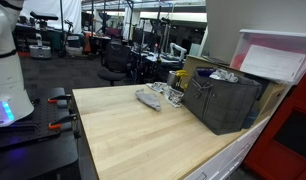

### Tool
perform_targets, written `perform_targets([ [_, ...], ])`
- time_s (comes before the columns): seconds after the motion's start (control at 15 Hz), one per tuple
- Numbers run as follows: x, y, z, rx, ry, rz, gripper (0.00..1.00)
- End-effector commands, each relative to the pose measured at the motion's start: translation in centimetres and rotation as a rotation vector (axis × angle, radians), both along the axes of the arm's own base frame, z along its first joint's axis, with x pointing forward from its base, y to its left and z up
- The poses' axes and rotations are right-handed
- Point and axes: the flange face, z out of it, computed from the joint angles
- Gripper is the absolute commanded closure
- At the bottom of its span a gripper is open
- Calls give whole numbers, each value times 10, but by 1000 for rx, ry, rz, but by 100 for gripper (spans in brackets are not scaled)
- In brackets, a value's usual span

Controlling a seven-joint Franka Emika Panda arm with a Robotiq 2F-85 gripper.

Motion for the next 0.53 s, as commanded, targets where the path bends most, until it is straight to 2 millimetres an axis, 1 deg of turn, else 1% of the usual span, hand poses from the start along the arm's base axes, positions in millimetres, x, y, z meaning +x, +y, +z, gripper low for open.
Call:
perform_targets([
  [0.0,-12,-4,11,-47,-23,-23,0],
  [0.07,-21,-4,19,-59,-41,-21,0],
  [0.13,-24,-3,21,-55,-46,-19,0],
  [0.47,-8,-2,7,-56,-15,-18,0],
])
